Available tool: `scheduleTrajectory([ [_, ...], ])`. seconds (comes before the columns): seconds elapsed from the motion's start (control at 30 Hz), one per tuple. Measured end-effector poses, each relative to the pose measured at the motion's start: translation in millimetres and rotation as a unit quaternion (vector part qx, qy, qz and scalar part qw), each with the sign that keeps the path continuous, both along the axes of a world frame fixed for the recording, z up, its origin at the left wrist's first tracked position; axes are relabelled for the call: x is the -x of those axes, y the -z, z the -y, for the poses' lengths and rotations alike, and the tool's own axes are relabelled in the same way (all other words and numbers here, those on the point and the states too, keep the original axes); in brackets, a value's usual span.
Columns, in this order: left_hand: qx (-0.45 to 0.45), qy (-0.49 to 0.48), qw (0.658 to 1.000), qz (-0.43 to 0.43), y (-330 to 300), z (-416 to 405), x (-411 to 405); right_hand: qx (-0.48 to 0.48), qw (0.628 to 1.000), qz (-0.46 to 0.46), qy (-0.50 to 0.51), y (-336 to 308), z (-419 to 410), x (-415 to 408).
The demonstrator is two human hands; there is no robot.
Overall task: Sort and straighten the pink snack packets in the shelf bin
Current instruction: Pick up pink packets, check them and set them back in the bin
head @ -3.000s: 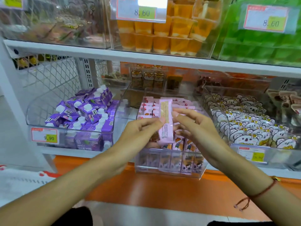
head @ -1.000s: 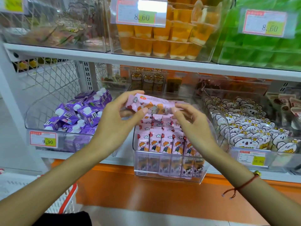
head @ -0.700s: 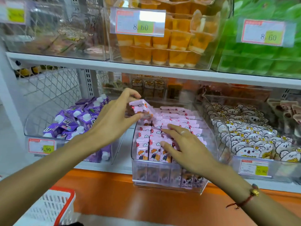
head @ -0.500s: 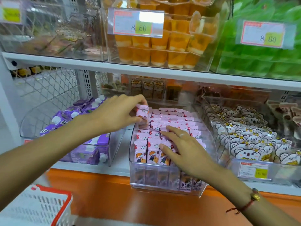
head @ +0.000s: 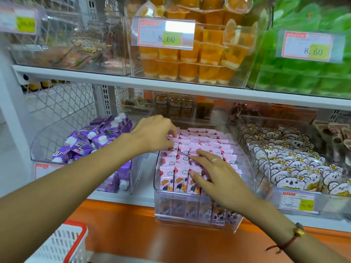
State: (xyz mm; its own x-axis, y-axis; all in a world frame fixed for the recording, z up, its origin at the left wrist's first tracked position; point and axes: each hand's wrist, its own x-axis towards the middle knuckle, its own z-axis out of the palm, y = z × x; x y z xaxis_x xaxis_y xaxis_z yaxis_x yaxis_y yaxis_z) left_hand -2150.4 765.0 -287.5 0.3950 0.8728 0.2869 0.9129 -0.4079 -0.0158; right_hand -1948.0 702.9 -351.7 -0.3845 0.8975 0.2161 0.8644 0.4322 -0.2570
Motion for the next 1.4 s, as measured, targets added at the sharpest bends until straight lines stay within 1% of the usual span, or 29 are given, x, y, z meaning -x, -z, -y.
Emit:
scheduleTrajectory([
  [0.03,-0.016,-0.001,0.999,0.039,3,7,3,0.001,1.0,0.003,-0.001,-1,0,0],
  [0.1,-0.063,-0.008,0.984,0.167,15,29,8,-0.006,1.0,0.005,0.0,-5,-3,1],
  [0.17,-0.084,-0.022,0.946,0.314,32,57,11,-0.048,0.999,-0.015,-0.001,-14,-10,6],
  [0.23,-0.044,-0.046,0.914,0.402,48,78,10,-0.081,0.995,-0.049,-0.008,-23,-22,18],
  [0.27,-0.006,-0.059,0.904,0.423,54,84,9,-0.079,0.995,-0.062,-0.013,-27,-30,26],
  [0.33,0.053,-0.064,0.898,0.432,62,89,6,-0.048,0.997,-0.065,-0.018,-30,-47,40],
  [0.37,0.063,-0.06,0.897,0.433,63,90,6,-0.032,0.998,-0.054,-0.014,-29,-56,46],
  [0.43,0.064,-0.051,0.898,0.433,63,90,8,-0.021,0.999,-0.033,-0.008,-26,-69,53],
  [0.53,0.07,-0.051,0.895,0.437,62,87,11,-0.012,0.998,-0.061,0.002,-19,-78,56],
  [0.67,0.088,-0.057,0.881,0.462,58,87,9,-0.002,0.999,-0.048,0.006,-17,-79,61],
  [0.73,0.095,-0.055,0.878,0.466,57,87,9,0.033,0.999,-0.04,-0.005,-20,-77,59],
  [0.8,0.105,-0.051,0.869,0.481,57,87,11,0.066,0.996,-0.06,-0.02,-25,-73,55],
  [0.87,0.113,-0.049,0.858,0.499,56,88,12,0.049,0.996,-0.071,-0.029,-27,-68,51],
  [0.93,0.111,-0.052,0.854,0.506,57,90,11,0.017,0.998,-0.05,-0.029,-25,-65,49],
  [1.03,0.109,-0.055,0.85,0.512,59,91,10,0.034,0.998,-0.053,-0.017,-23,-66,51],
  [1.1,0.116,-0.053,0.847,0.516,60,90,11,0.025,0.997,-0.066,-0.007,-24,-67,54],
  [1.13,0.12,-0.051,0.845,0.519,60,89,11,0.024,0.995,-0.093,-0.005,-26,-67,55],
  [1.17,0.125,-0.049,0.842,0.522,60,89,12,0.03,0.989,-0.144,-0.006,-28,-65,55],
  [1.2,0.129,-0.048,0.839,0.526,59,88,13,0.039,0.977,-0.211,-0.011,-31,-62,56],
  [1.27,0.124,-0.055,0.833,0.536,56,87,14,0.039,0.938,-0.343,-0.019,-42,-53,55],
  [1.3,0.114,-0.061,0.831,0.542,54,86,15,0.018,0.92,-0.391,-0.022,-48,-47,54],
  [1.4,0.057,-0.068,0.834,0.545,51,85,19,-0.09,0.872,-0.481,-0.02,-60,-25,44],
])
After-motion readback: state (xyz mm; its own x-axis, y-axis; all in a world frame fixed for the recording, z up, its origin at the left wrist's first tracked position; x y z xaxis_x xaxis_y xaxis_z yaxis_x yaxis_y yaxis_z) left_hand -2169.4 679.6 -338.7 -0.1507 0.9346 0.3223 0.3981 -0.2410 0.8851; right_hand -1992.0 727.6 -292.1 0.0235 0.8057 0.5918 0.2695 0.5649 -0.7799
